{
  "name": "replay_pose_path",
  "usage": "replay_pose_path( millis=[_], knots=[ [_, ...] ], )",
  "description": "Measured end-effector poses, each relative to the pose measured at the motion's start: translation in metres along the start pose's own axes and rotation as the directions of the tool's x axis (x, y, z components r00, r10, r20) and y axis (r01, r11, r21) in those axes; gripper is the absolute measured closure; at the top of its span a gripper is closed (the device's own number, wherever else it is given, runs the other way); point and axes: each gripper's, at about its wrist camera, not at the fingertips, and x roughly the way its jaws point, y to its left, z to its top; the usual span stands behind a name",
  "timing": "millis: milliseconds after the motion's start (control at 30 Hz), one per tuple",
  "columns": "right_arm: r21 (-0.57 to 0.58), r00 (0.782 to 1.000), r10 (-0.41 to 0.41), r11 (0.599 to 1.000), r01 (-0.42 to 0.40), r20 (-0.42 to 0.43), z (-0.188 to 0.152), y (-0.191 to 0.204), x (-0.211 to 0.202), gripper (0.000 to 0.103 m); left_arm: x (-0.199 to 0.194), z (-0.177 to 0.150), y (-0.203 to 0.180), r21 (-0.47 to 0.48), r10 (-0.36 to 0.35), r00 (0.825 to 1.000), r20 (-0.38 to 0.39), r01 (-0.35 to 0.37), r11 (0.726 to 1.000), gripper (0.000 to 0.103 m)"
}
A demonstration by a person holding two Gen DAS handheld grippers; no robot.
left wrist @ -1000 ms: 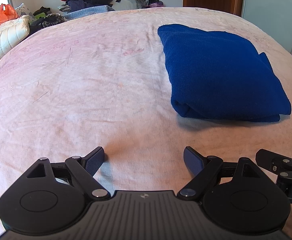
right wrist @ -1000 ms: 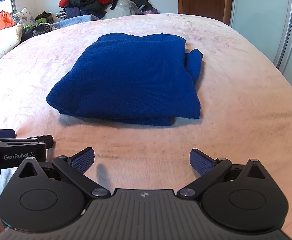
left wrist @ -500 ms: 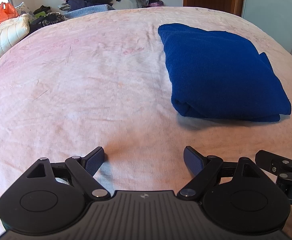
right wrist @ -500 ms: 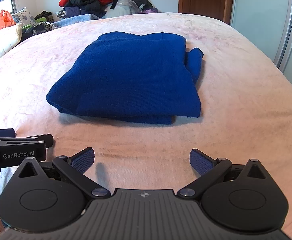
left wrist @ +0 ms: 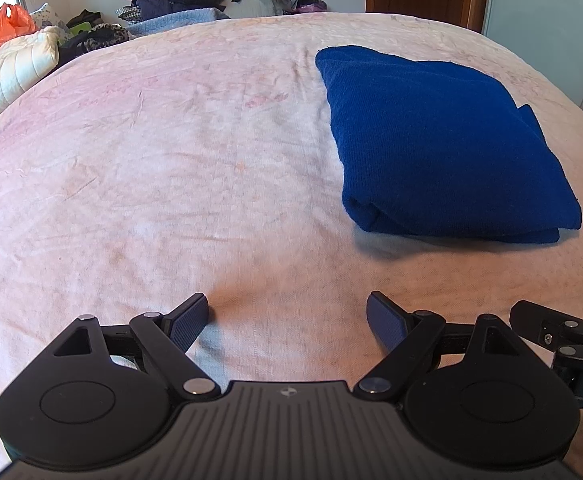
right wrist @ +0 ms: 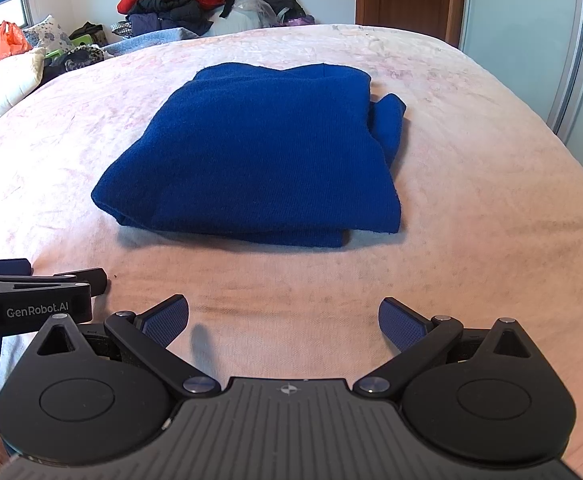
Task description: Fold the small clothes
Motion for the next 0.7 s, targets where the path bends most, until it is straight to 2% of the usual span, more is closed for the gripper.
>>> replay_pose_path(
  millis=[567,633,700],
  knots=[
    [0.000,1.000,0.002,1.000,-0.002,-0.002,0.000,-0.001,0.000,0.001,0.000,-0.001,0.000,0.001,-0.003,1.000,0.001,0.003,1.000,0.016],
    [0.001,1.000,0.005,1.000,-0.005,-0.001,0.000,-0.001,0.000,0.001,-0.002,0.000,0.002,-0.005,-0.007,1.000,0.020,0.007,1.000,0.016],
    [0.002,1.000,0.011,1.000,-0.011,0.004,0.000,-0.001,-0.002,0.001,-0.010,0.000,0.004,-0.010,-0.005,0.997,0.077,0.006,1.000,0.016]
  ],
)
